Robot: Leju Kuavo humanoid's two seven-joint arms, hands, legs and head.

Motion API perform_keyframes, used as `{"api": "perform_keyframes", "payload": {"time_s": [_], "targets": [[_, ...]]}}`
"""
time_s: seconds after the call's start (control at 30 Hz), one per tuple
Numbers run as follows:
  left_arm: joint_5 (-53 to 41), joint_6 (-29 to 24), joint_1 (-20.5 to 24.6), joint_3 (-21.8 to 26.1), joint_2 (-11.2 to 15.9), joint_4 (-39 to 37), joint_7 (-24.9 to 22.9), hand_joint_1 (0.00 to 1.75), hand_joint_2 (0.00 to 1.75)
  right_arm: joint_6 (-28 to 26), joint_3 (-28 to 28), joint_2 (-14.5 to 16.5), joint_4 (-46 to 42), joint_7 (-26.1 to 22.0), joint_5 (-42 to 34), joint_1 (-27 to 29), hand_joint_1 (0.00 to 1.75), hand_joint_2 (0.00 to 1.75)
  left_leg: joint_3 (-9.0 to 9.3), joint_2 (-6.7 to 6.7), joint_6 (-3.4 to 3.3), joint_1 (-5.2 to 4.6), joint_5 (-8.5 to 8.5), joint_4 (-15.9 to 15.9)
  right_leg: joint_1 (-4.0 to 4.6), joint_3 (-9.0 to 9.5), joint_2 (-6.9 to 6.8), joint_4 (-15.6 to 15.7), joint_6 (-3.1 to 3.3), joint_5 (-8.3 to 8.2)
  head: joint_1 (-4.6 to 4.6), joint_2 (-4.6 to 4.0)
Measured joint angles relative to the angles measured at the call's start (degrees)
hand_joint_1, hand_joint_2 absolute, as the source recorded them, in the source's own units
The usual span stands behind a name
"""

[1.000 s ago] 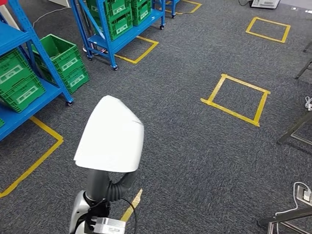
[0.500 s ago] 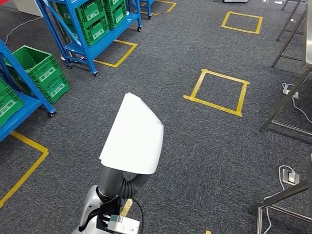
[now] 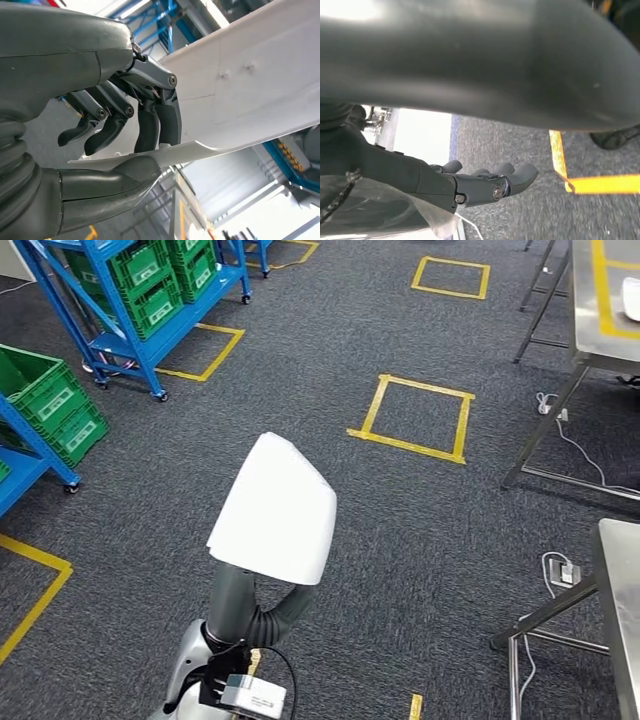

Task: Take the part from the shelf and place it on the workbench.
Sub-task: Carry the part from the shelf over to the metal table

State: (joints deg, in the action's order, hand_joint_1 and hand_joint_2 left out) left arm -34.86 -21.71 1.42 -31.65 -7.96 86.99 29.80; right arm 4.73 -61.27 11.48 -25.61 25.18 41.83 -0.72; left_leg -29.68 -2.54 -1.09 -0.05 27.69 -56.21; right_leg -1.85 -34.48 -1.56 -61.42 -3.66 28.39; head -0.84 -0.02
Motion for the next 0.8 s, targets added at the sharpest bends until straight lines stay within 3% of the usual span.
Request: {"api": "perform_keyframes", "payload": {"time_s": [0.07,0.17,0.2,0.23,0.33,0.37,0.4,0.47,0.53,0.6,0.67,0.7,0.73,0.8], "targets": [[0.00,0.15,-0.01,0.16,0.03,-0.19,-0.09,1.75,1.75,0.13,-0.33,-0.01,0.07,0.00,0.62,-0.33,0.00,0.00,-0.14,-0.47,0.79,-0.16,0.40,-0.63,0.15,2.07,-0.56,3.49,0.71,-0.54,0.04,0.00],[-0.31,0.14,-0.04,0.36,0.09,-0.45,-0.36,1.75,1.75,0.21,-0.77,-0.04,0.14,-0.14,1.29,-0.44,0.00,0.00,-0.04,-0.79,1.49,0.02,0.83,-0.99,0.39,1.97,0.38,3.34,2.19,-0.51,0.12,0.00],[-0.47,0.15,-0.05,0.40,0.09,-0.50,-0.54,1.75,1.75,0.18,-0.87,-0.04,0.16,-0.19,1.56,-0.46,0.00,0.00,-0.35,-0.40,1.72,0.16,1.70,-1.93,0.40,1.96,0.64,3.36,2.55,-0.55,0.15,0.00],[-0.66,0.18,-0.08,0.48,0.11,-0.56,-0.76,1.75,1.75,0.15,-0.99,-0.05,0.17,-0.20,1.87,-0.52,0.00,0.00,-1.19,0.19,1.93,0.26,3.19,-4.00,0.40,1.95,0.90,3.39,2.87,-0.62,0.20,0.00],[-1.04,0.43,-0.49,0.90,0.20,-0.90,-1.38,1.75,1.75,0.10,-1.53,-0.05,0.26,-0.20,2.67,-0.78,0.00,0.00,-6.40,1.65,1.84,0.26,8.69,-15.55,0.81,1.70,2.02,3.39,3.45,-0.73,0.32,0.00],[-1.08,0.51,-0.65,1.04,0.22,-1.05,-1.47,1.75,1.75,0.10,-1.70,-0.05,0.31,-0.20,2.79,-0.82,0.00,0.00,-7.56,1.81,1.54,0.15,9.10,-17.91,1.02,1.66,2.51,3.39,3.53,-0.76,0.33,0.00],[-1.10,0.55,-0.76,1.14,0.24,-1.17,-1.51,1.75,1.75,0.11,-1.82,-0.05,0.38,-0.20,2.84,-0.83,0.00,0.00,-7.65,1.98,1.09,-0.04,8.21,-17.88,1.20,1.69,3.03,3.38,3.59,-0.77,0.32,0.00],[-1.10,0.63,-0.83,1.27,0.22,-1.28,-1.62,1.75,1.75,0.12,-1.99,-0.05,0.50,-0.20,2.91,-0.90,0.00,0.00,-4.99,2.92,-0.04,-0.74,3.75,-11.78,1.36,1.94,4.08,3.39,3.61,-0.79,0.32,0.00],[-1.13,0.95,-0.81,1.44,0.19,-1.32,-1.94,1.75,1.75,0.17,-2.18,0.02,0.75,-0.26,3.18,-1.09,0.00,0.00,-1.89,4.91,-1.15,-1.36,0.44,-4.70,1.30,1.95,4.95,3.40,3.49,-0.88,0.30,0.00],[-1.23,1.44,-0.74,1.73,0.15,-1.52,-2.45,1.75,1.75,0.22,-2.36,0.09,0.97,-0.38,3.73,-1.24,0.00,0.00,-0.92,5.90,-1.81,-1.62,0.13,-1.86,1.15,1.46,5.65,3.45,3.07,-1.18,0.48,0.00],[-1.29,1.96,-0.65,2.05,-0.04,-1.90,-2.96,1.75,1.75,0.25,-2.67,0.04,1.07,-0.45,4.36,-1.23,0.00,0.00,-0.63,5.22,-1.90,-1.45,-0.09,-0.60,1.14,1.00,5.98,3.59,2.56,-1.41,0.66,0.00],[-1.27,2.25,-0.57,2.26,-0.21,-2.16,-3.19,1.75,1.75,0.25,-2.90,-0.03,1.13,-0.45,4.66,-1.22,0.00,0.00,-0.40,4.82,-1.83,-1.26,-0.40,0.02,1.24,0.60,5.49,3.08,2.37,-0.96,0.57,0.00],[-1.21,2.60,-0.48,2.51,-0.39,-2.44,-3.40,1.75,1.75,0.25,-3.13,-0.09,1.20,-0.43,4.95,-1.28,0.00,0.00,-0.17,4.32,-1.75,-1.05,-0.72,0.63,1.34,-0.25,4.71,1.51,2.19,0.08,0.47,0.00],[-1.12,3.27,-0.34,3.20,-0.60,-3.25,-3.84,1.75,1.75,0.25,-3.56,-0.25,1.34,-0.42,5.55,-1.49,0.00,0.00,-0.04,3.23,-1.68,-0.94,-0.95,1.08,1.36,-3.43,2.89,-4.92,1.76,3.47,0.34,0.00]]}}
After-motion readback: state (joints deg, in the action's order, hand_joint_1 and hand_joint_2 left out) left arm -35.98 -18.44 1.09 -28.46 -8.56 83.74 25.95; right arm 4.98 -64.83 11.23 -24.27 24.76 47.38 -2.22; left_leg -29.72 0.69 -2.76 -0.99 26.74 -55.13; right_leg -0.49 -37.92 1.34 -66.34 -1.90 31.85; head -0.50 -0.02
